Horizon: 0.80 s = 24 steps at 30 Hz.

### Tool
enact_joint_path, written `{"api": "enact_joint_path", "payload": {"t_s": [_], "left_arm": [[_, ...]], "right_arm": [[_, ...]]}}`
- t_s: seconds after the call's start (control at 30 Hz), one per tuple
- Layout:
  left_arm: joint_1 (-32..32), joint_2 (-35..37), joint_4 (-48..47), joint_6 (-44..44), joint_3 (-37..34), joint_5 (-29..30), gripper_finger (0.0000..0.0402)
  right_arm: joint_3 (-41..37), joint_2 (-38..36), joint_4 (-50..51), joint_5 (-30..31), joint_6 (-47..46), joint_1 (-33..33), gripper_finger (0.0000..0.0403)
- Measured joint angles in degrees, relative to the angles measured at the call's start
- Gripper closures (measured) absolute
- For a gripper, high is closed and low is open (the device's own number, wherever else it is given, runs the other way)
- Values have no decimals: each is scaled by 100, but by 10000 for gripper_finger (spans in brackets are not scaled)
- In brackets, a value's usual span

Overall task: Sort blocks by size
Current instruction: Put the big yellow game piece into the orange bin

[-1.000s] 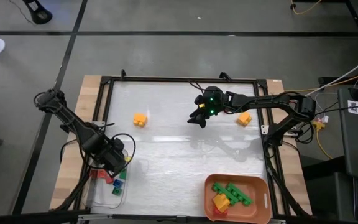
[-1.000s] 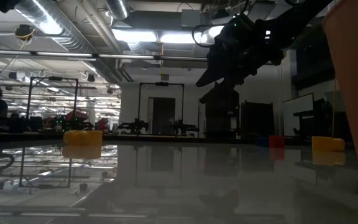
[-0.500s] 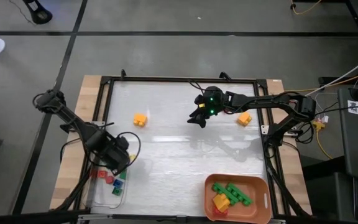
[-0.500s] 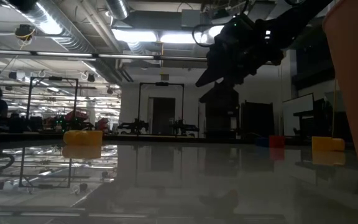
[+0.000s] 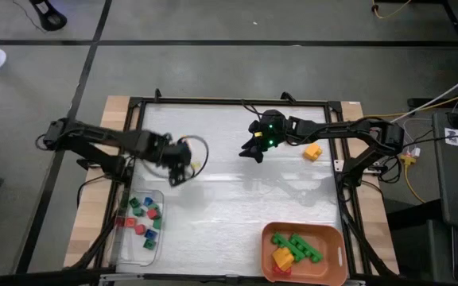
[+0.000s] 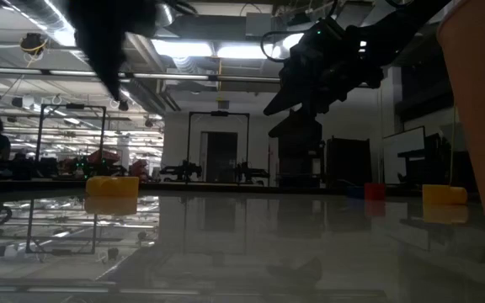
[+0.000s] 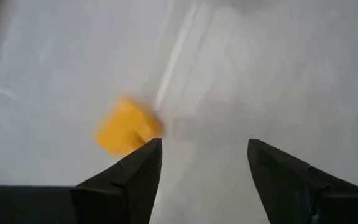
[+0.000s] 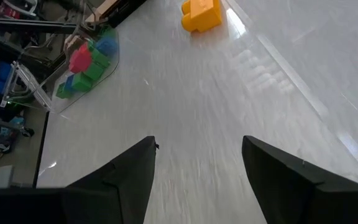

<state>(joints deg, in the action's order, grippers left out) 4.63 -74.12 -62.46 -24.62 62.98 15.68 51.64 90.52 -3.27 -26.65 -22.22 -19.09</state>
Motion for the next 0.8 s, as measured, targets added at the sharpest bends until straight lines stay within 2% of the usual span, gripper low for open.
{"api": "enact_joint_path", "payload": {"t_s": [0.2, 0.37, 0.47, 0.63, 0.8], "left_arm": [[-1446, -313, 577, 1523, 2, -29, 178], [-2315, -873, 520, 1762, 2, -282, 178], [-2697, -1225, 518, 2060, 2, -627, 178], [-3053, -1784, 529, 3342, 2, -1496, 178], [-3223, -2202, 486, 4127, 2, -1613, 178]], "right_arm": [[2, 0, 47, 1, 0, 0, 165], [7, 0, 44, 1, 0, 0, 165], [7, 0, 42, 1, 2, 0, 165], [7, 0, 44, 1, 20, 0, 165], [7, 0, 44, 1, 22, 0, 165]]}}
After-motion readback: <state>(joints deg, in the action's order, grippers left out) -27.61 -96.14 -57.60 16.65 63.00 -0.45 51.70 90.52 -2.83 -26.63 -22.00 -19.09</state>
